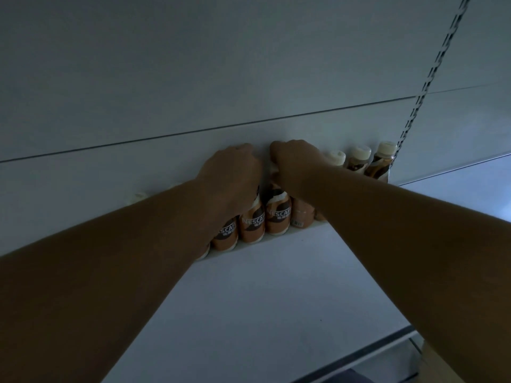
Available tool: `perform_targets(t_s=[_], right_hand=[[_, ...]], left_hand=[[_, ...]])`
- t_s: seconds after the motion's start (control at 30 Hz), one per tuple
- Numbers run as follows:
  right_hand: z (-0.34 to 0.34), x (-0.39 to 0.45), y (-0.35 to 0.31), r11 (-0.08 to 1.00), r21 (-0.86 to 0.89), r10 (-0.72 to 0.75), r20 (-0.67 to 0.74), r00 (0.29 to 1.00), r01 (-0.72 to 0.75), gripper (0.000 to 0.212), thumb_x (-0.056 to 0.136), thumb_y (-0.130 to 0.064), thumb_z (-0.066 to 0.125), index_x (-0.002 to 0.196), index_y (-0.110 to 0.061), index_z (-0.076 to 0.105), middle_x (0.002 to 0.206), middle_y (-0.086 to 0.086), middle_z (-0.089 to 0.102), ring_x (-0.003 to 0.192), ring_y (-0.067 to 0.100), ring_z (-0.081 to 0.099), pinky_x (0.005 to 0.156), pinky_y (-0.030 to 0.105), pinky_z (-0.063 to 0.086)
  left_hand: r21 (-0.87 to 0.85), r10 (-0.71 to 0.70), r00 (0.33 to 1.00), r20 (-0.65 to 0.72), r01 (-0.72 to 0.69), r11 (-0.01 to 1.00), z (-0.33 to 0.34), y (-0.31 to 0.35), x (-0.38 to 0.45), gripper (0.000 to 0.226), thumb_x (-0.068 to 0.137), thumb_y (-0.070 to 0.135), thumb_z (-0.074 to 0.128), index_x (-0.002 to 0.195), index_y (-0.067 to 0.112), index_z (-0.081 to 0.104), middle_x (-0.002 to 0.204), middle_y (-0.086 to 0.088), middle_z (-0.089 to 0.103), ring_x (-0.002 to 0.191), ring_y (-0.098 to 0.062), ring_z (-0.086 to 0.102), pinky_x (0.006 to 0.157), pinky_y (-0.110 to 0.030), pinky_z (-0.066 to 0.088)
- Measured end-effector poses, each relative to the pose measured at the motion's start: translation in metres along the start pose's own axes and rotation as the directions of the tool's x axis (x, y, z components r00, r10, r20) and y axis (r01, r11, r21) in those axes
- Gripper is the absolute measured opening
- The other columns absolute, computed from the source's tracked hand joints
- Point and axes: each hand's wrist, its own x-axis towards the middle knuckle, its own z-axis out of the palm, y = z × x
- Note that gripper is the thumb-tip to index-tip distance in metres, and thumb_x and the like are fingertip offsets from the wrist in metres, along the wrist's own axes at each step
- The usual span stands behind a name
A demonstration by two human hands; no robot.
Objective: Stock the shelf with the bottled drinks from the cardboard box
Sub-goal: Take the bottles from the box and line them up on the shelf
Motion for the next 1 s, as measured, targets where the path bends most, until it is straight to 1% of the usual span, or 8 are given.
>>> perform_targets(t_s=[0.1, 0.3, 0.43, 0.53, 0.7, 0.8, 0.9, 1.0], right_hand=[[-0.002, -0.002, 0.002, 0.999, 0.031, -0.01, 0.001, 1.0, 0.01, 0.024, 0.084, -0.016, 0.061, 0.107, -0.009, 0.055, 0.103, 0.012, 0.06, 0.096, 0.028, 0.055, 0.069, 0.031, 0.033], [-0.002, -0.005, 0.006, 0.996, 0.079, -0.027, -0.004, 1.0, 0.028, 0.027, 0.084, -0.013, 0.058, 0.11, -0.009, 0.056, 0.106, 0.015, 0.061, 0.096, 0.032, 0.056, 0.071, 0.031, 0.036], [-0.003, -0.005, 0.003, 0.997, 0.07, -0.04, -0.002, 0.999, 0.04, 0.024, 0.085, -0.011, 0.058, 0.109, -0.008, 0.055, 0.104, 0.014, 0.06, 0.093, 0.031, 0.056, 0.068, 0.031, 0.034], [-0.004, -0.006, 0.0, 0.997, 0.066, -0.037, -0.004, 0.999, 0.037, 0.024, 0.086, -0.01, 0.058, 0.108, -0.009, 0.052, 0.097, 0.011, 0.055, 0.092, 0.029, 0.055, 0.068, 0.031, 0.032], [-0.002, -0.009, 0.0, 0.997, 0.078, 0.015, -0.017, 1.0, -0.014, 0.022, 0.086, -0.008, 0.058, 0.106, -0.012, 0.05, 0.086, 0.003, 0.043, 0.087, 0.025, 0.051, 0.068, 0.034, 0.035], [0.0, -0.012, 0.006, 0.988, 0.148, 0.051, -0.031, 0.998, -0.046, 0.018, 0.088, -0.019, 0.059, 0.099, -0.015, 0.046, 0.084, 0.0, 0.041, 0.086, 0.025, 0.051, 0.067, 0.033, 0.035], [-0.003, -0.024, 0.02, 0.978, 0.195, 0.104, -0.119, 0.987, -0.079, 0.032, 0.084, -0.031, 0.065, 0.107, -0.015, 0.05, 0.091, 0.0, 0.044, 0.083, 0.02, 0.049, 0.067, 0.032, 0.037], [-0.007, -0.04, 0.041, 0.966, 0.245, 0.138, -0.207, 0.969, -0.085, 0.028, 0.083, -0.036, 0.067, 0.099, -0.018, 0.052, 0.09, -0.001, 0.05, 0.078, 0.017, 0.051, 0.064, 0.031, 0.04]], left_hand=[[-0.029, 0.013, 0.999, -0.03, -0.014, 0.999, 0.002, -0.001, 0.001, 0.011, 0.085, 0.015, 0.06, 0.09, 0.006, 0.059, 0.081, -0.003, 0.03, 0.077, -0.027, 0.049, 0.062, -0.035, 0.031], [-0.012, 0.013, 0.999, -0.048, -0.013, 1.0, 0.004, 0.001, 0.001, 0.017, 0.082, 0.017, 0.065, 0.089, 0.005, 0.055, 0.084, -0.007, 0.036, 0.082, -0.034, 0.053, 0.061, -0.037, 0.035], [-0.001, -0.001, 0.999, -0.045, 0.001, 1.0, 0.003, 0.002, 0.003, 0.015, 0.083, 0.015, 0.065, 0.089, 0.005, 0.056, 0.094, -0.012, 0.049, 0.085, -0.033, 0.053, 0.063, -0.036, 0.034], [0.012, -0.011, 0.999, -0.04, 0.012, 1.0, 0.001, 0.004, 0.004, 0.012, 0.083, 0.015, 0.062, 0.087, 0.007, 0.055, 0.093, -0.011, 0.048, 0.084, -0.031, 0.053, 0.062, -0.035, 0.035], [0.038, -0.025, 1.0, -0.019, 0.026, 0.999, -0.002, 0.008, 0.004, 0.011, 0.084, 0.018, 0.061, 0.089, 0.01, 0.055, 0.093, -0.009, 0.049, 0.084, -0.028, 0.054, 0.062, -0.033, 0.035], [0.023, -0.028, 0.999, -0.016, 0.028, 0.999, -0.005, 0.009, 0.004, 0.01, 0.084, 0.018, 0.06, 0.087, 0.01, 0.055, 0.089, -0.007, 0.047, 0.084, -0.028, 0.054, 0.063, -0.033, 0.035], [0.051, -0.037, 0.999, 0.023, 0.036, 0.998, -0.007, 0.011, 0.006, 0.015, 0.082, 0.02, 0.063, 0.091, 0.009, 0.057, 0.096, -0.009, 0.05, 0.087, -0.029, 0.054, 0.064, -0.034, 0.036], [0.059, 0.001, 1.0, -0.029, 0.001, 0.998, -0.008, 0.014, 0.01, 0.033, 0.08, 0.038, 0.067, 0.098, 0.013, 0.053, 0.099, -0.009, 0.049, 0.088, -0.027, 0.051, 0.066, -0.035, 0.035]])
